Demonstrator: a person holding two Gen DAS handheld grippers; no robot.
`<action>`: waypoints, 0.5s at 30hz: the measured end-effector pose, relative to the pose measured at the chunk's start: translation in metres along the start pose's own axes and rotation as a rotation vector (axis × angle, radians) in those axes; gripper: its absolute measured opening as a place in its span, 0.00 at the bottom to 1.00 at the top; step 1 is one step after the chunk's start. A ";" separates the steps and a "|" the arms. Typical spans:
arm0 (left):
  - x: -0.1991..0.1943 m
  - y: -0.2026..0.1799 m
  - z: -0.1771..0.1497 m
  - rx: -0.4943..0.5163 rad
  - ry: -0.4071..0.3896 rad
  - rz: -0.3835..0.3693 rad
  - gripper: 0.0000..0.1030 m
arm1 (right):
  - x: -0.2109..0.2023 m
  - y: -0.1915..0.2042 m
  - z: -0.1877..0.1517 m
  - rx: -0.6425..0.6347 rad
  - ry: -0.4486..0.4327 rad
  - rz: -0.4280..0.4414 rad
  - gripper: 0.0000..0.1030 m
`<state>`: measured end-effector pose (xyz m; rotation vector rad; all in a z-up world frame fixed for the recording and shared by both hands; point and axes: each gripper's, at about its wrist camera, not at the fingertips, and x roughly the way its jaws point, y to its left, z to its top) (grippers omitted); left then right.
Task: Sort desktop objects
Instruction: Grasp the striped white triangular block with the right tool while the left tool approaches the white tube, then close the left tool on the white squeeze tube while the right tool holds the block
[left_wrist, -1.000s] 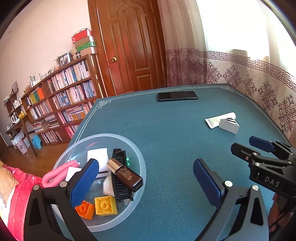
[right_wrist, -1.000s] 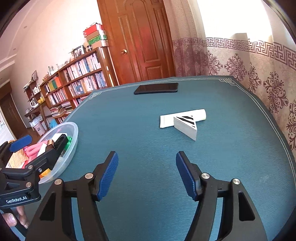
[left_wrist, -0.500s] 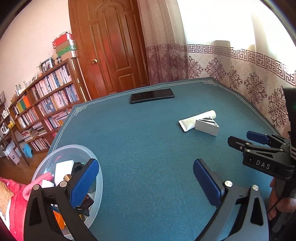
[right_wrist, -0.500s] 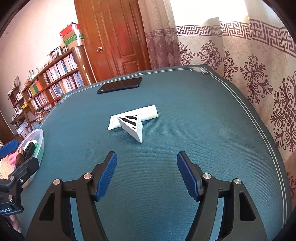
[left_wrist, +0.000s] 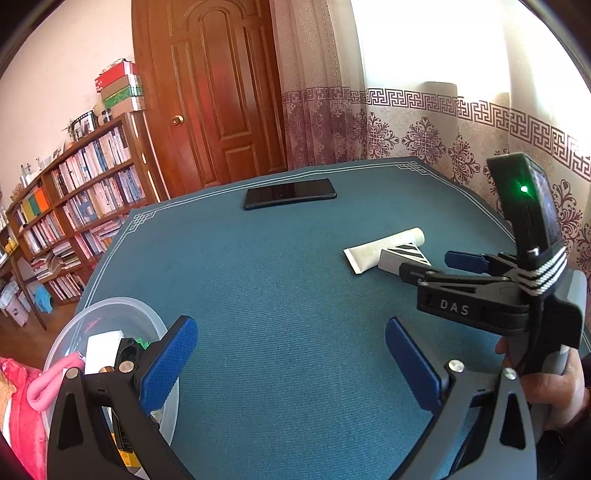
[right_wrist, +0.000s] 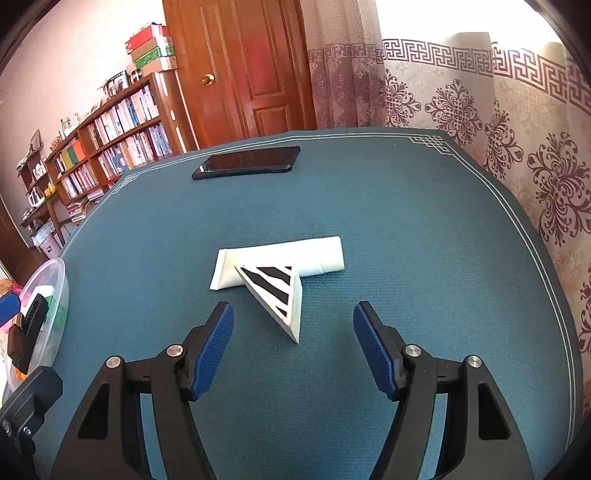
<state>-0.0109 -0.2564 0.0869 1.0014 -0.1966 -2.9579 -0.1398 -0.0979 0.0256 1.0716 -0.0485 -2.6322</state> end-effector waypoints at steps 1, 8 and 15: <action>0.001 0.001 0.001 -0.003 0.001 -0.001 0.99 | 0.004 0.002 0.003 -0.008 0.001 -0.004 0.69; 0.013 0.004 0.004 -0.022 0.018 -0.004 0.99 | 0.029 0.004 0.016 -0.008 0.057 -0.020 0.67; 0.026 -0.005 0.009 -0.009 0.033 -0.019 0.99 | 0.025 -0.009 0.014 -0.004 0.052 -0.047 0.36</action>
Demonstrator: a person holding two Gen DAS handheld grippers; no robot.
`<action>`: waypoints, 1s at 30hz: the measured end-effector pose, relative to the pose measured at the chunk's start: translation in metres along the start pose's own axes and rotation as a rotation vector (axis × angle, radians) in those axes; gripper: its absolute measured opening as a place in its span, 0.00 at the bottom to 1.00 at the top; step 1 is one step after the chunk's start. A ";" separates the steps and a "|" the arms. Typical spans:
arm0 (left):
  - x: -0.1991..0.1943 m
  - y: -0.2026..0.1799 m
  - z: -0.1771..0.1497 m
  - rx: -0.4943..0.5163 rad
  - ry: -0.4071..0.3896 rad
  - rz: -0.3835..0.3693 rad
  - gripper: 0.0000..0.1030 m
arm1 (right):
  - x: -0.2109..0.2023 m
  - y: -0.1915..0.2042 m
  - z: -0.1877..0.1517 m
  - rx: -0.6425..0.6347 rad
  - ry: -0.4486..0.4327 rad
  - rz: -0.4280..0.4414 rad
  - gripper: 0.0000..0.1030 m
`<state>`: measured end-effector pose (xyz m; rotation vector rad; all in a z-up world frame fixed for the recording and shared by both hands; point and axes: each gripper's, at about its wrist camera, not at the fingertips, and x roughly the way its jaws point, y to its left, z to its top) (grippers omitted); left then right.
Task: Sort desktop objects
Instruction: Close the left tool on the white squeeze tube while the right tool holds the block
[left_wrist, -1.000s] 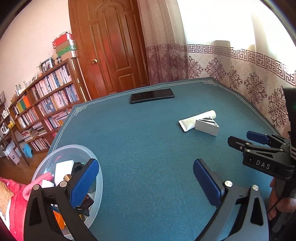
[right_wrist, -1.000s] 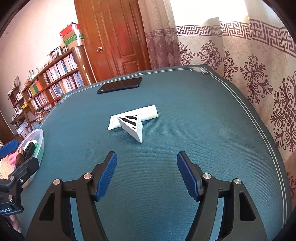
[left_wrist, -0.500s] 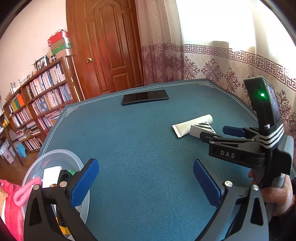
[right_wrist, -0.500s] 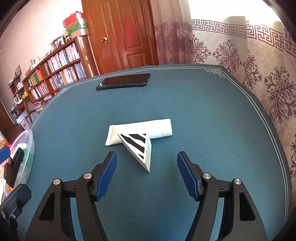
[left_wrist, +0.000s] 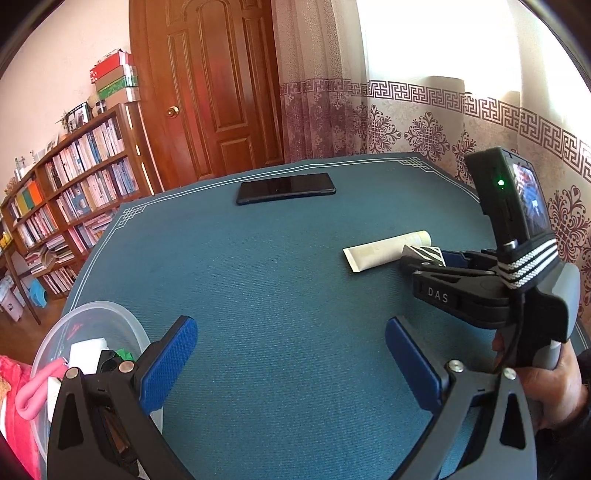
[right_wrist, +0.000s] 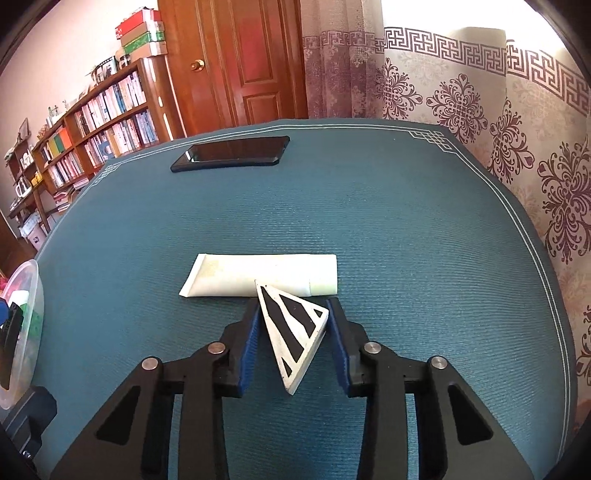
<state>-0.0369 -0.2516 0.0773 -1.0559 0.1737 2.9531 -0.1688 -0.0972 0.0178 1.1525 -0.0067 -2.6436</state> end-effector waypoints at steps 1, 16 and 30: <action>0.002 -0.003 0.001 0.004 0.002 -0.004 0.99 | -0.001 -0.003 -0.001 0.002 0.000 0.000 0.36; 0.067 -0.055 0.032 0.090 0.056 -0.081 0.99 | -0.042 -0.057 -0.036 0.033 -0.003 -0.018 0.36; 0.117 -0.075 0.054 0.193 0.074 -0.145 0.99 | -0.045 -0.065 -0.037 0.080 -0.002 0.026 0.36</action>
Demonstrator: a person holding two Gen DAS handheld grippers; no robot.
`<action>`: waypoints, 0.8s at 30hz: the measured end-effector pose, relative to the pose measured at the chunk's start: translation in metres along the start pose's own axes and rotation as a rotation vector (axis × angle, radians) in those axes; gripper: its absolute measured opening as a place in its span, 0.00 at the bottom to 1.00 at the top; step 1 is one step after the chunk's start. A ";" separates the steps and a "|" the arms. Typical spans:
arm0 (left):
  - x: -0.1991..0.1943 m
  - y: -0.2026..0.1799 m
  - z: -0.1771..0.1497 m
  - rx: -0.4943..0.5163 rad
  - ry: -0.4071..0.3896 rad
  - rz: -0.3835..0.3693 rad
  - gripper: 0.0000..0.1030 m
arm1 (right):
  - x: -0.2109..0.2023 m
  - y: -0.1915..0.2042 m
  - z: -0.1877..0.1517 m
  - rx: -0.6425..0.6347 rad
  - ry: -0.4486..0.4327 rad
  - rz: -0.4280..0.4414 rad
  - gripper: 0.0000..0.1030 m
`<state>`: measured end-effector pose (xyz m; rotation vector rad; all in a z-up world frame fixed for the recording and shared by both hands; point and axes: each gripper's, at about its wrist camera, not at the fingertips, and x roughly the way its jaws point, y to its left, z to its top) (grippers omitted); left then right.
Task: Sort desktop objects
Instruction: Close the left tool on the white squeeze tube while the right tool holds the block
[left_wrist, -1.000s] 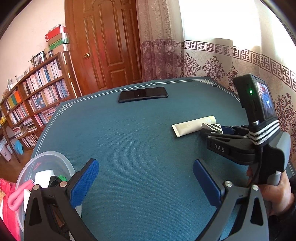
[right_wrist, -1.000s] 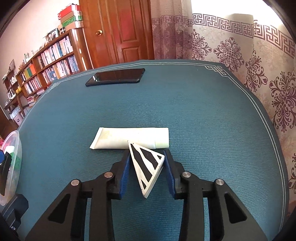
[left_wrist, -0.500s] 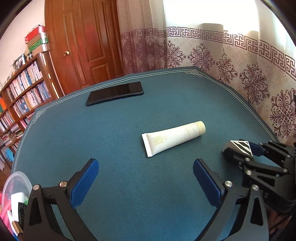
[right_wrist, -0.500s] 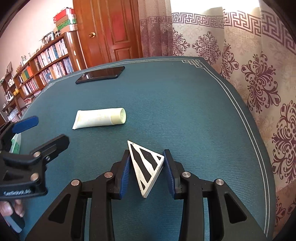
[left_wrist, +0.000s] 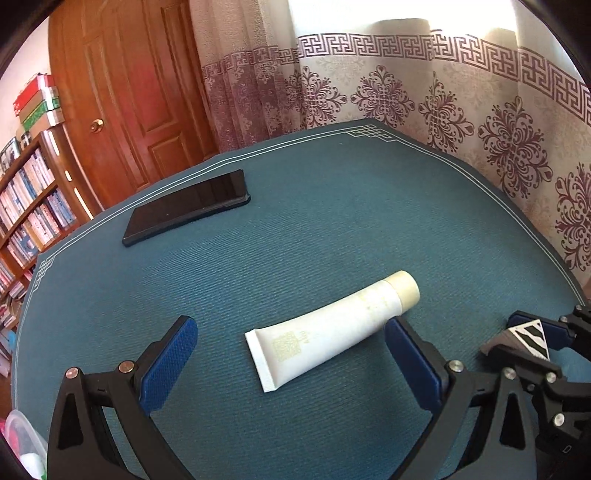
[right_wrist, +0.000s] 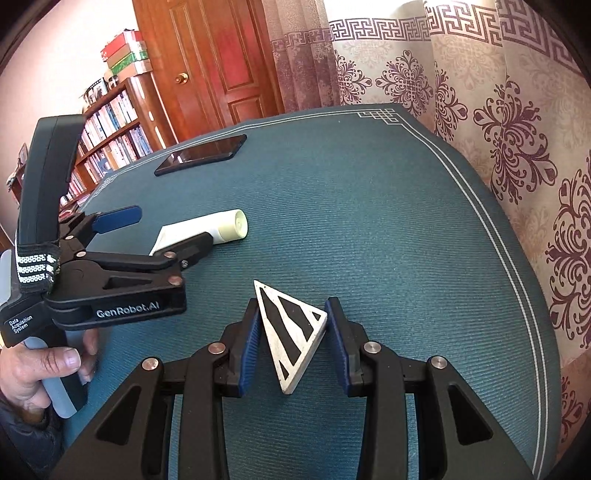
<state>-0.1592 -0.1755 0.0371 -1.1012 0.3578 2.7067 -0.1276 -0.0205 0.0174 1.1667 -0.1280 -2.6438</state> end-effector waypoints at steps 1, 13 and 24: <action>0.002 -0.004 0.001 0.022 0.004 -0.006 0.99 | 0.000 0.001 0.000 -0.001 -0.001 -0.003 0.36; 0.022 0.004 0.012 -0.034 0.045 -0.020 0.99 | 0.001 0.005 -0.002 -0.007 -0.011 -0.026 0.36; 0.012 -0.009 0.005 -0.035 0.028 -0.100 0.53 | 0.002 0.014 -0.004 -0.052 -0.013 -0.082 0.36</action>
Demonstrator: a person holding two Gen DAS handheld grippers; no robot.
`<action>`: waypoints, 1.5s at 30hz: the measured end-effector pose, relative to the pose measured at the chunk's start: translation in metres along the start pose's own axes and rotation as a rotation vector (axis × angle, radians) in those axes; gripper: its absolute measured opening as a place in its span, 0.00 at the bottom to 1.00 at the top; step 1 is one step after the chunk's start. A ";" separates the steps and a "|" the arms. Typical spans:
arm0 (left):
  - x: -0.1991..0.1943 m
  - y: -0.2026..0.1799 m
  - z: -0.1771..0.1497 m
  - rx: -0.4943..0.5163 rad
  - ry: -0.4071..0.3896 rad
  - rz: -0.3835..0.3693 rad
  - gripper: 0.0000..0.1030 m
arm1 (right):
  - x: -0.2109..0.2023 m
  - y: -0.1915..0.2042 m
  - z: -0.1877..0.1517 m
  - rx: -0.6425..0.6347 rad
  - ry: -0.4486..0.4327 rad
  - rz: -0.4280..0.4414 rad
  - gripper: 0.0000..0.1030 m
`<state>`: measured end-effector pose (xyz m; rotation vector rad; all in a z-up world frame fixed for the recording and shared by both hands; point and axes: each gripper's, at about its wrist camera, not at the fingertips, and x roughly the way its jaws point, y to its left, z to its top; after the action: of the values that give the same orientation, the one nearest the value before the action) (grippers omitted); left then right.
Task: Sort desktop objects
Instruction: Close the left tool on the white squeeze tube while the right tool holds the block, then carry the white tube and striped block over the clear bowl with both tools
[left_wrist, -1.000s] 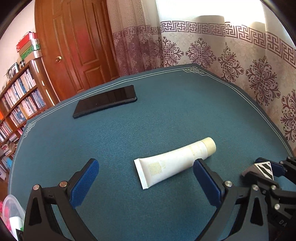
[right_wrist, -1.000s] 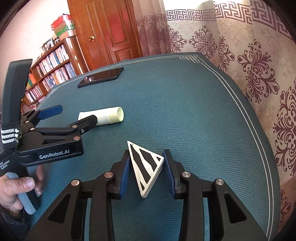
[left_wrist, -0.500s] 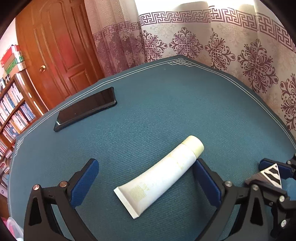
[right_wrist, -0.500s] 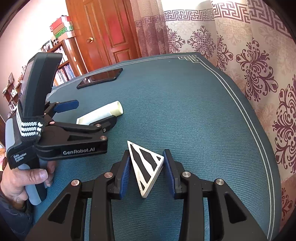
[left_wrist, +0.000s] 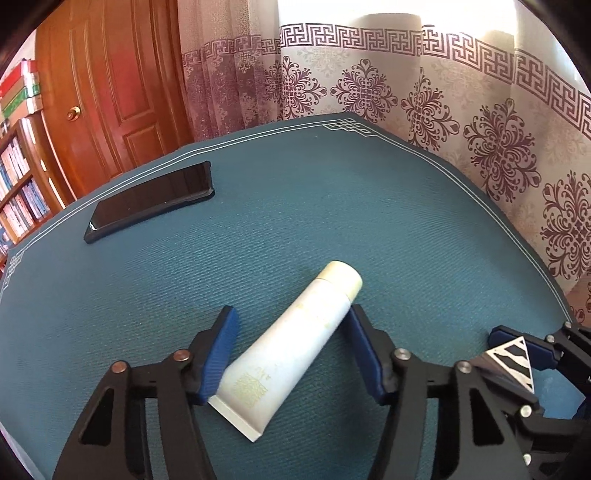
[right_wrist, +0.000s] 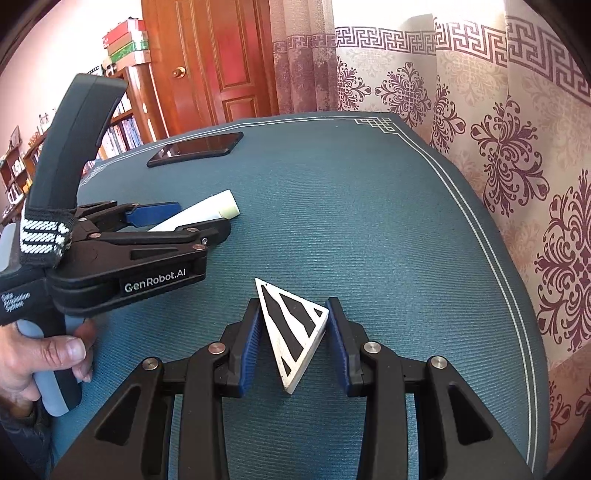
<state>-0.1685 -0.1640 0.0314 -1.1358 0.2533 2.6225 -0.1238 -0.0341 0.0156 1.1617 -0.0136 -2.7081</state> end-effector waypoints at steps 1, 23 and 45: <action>-0.001 -0.003 -0.001 0.003 -0.003 0.004 0.50 | 0.000 0.000 0.000 -0.001 0.000 -0.001 0.36; -0.041 -0.002 -0.036 -0.147 -0.051 0.111 0.28 | -0.003 0.004 -0.002 -0.015 -0.001 -0.012 0.36; -0.106 0.003 -0.077 -0.197 -0.088 0.185 0.28 | -0.011 0.010 -0.001 -0.046 -0.055 -0.049 0.35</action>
<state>-0.0470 -0.2062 0.0572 -1.0998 0.0871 2.9063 -0.1136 -0.0419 0.0235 1.0879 0.0693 -2.7668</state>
